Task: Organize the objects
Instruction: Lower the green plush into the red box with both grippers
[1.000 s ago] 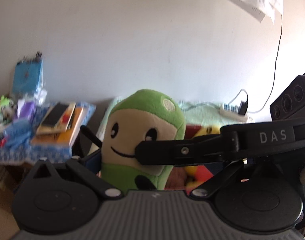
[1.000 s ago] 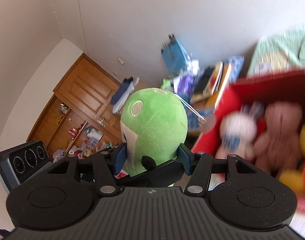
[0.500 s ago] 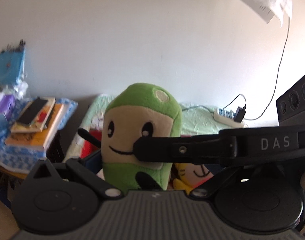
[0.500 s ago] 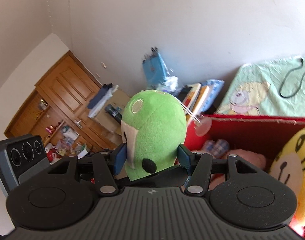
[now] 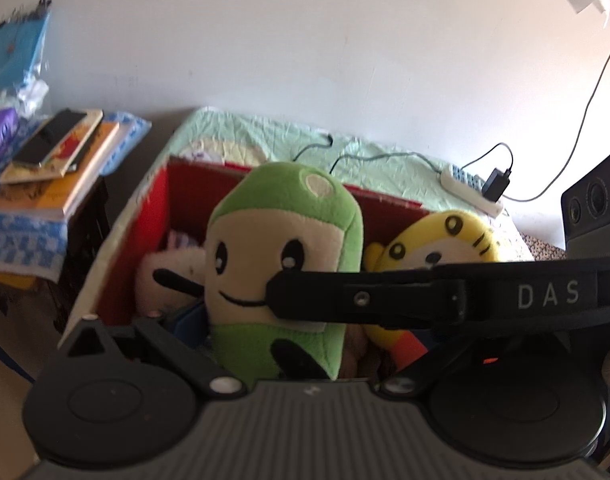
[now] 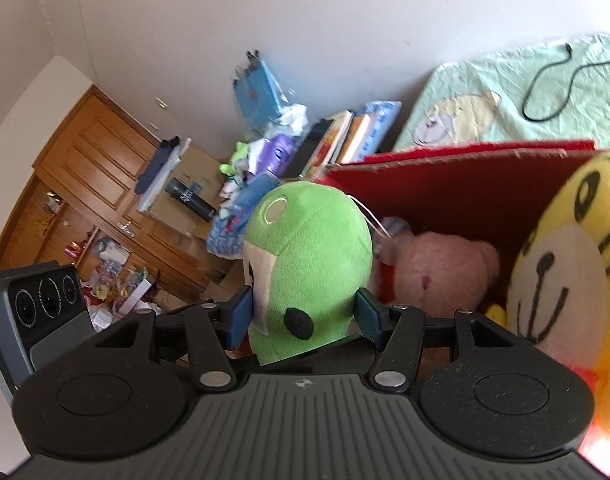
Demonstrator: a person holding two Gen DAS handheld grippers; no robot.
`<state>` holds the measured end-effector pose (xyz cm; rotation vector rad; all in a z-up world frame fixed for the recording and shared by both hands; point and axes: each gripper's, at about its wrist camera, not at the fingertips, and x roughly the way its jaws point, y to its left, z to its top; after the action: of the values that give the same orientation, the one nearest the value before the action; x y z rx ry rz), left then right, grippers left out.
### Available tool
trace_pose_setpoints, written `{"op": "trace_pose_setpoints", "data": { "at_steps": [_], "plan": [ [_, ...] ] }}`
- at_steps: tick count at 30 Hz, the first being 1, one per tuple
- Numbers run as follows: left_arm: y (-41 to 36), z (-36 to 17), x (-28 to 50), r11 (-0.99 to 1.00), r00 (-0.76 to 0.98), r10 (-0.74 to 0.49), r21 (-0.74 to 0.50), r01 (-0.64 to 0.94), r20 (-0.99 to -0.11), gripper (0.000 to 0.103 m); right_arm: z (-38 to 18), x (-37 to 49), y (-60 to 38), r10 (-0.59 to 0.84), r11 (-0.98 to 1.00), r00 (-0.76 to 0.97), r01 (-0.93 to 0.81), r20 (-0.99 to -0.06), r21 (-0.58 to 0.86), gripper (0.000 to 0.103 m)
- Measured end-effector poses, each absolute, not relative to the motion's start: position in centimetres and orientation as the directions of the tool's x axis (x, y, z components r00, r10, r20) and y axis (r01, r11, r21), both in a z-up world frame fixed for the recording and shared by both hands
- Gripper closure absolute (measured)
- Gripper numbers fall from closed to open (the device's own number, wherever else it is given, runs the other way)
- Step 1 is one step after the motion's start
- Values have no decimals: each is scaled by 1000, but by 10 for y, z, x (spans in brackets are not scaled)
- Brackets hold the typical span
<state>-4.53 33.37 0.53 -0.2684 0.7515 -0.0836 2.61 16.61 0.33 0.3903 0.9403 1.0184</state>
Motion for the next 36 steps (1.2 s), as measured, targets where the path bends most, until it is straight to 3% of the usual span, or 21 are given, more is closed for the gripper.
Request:
{"op": "trace_pose_setpoints", "data": {
  "at_steps": [13,36],
  "plan": [
    [341,-16,-26,952,663,-191,-301,-55,-724,1,-17,40,171,816,560,195,-500,-544,661,41],
    [344,-8,-32,958,672,-137,-271,-98,-727,1,1,31,150,836,547,265,-466,-480,696,38]
  ]
}}
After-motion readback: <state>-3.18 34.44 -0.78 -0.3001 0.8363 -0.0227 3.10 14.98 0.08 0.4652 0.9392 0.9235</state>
